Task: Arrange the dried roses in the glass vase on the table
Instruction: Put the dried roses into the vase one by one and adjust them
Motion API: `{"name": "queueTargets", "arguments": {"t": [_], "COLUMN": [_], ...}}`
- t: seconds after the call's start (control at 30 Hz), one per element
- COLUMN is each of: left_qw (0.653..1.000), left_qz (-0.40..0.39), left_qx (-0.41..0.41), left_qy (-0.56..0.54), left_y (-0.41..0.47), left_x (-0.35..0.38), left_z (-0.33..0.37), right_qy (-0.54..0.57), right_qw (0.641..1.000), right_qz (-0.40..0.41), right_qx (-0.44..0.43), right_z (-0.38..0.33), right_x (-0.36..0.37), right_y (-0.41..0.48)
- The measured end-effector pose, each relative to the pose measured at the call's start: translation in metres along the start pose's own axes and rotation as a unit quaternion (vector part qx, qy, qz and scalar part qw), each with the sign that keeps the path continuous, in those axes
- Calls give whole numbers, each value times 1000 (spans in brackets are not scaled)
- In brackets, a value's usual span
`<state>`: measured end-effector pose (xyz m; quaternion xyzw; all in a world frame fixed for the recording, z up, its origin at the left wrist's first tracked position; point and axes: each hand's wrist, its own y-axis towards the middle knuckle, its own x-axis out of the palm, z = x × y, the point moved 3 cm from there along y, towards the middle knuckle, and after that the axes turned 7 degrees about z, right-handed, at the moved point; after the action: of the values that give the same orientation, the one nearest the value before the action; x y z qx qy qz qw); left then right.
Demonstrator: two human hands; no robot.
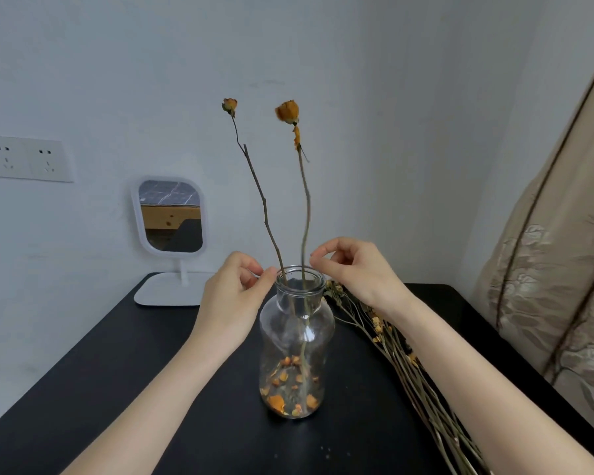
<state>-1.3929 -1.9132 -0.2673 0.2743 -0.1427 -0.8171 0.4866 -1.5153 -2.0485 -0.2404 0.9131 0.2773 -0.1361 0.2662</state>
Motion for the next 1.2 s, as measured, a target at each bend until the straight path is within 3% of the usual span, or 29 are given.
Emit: {"name": "queueTargets", "arguments": {"t": [0.1,0.2,0.33,0.43,0.6,0.73,1.03,1.2], "left_qw": [998,991,970,959,947,940,931,932], "left_qz": [-10,-92,-229,-269,-267,-241,-262,-259], "left_qx": [34,56,29,-31,-164,-241,-248,-247], "left_qy": [-46,-82,-77,-78,-75,-26,51,59], "left_y": [-23,-56,-95,-103,-92,-76,-68,-66], "left_x": [0,16,66,110,182,222,251,253], "left_z": [12,24,24,10,-21,-46,-56,-55], "right_qy": [4,-1,-38,-83,-151,-212,-300,-324], "right_qw": [1000,999,996,987,960,944,932,932], "right_qz": [10,25,30,42,48,30,41,3], "right_qx": [4,20,72,129,231,250,199,165], "right_z": [4,17,53,91,153,180,191,188], "right_x": [-7,-19,-40,-63,-93,-100,-87,-68], "right_y": [-2,-6,-14,-23,-36,-39,-26,-23]}}
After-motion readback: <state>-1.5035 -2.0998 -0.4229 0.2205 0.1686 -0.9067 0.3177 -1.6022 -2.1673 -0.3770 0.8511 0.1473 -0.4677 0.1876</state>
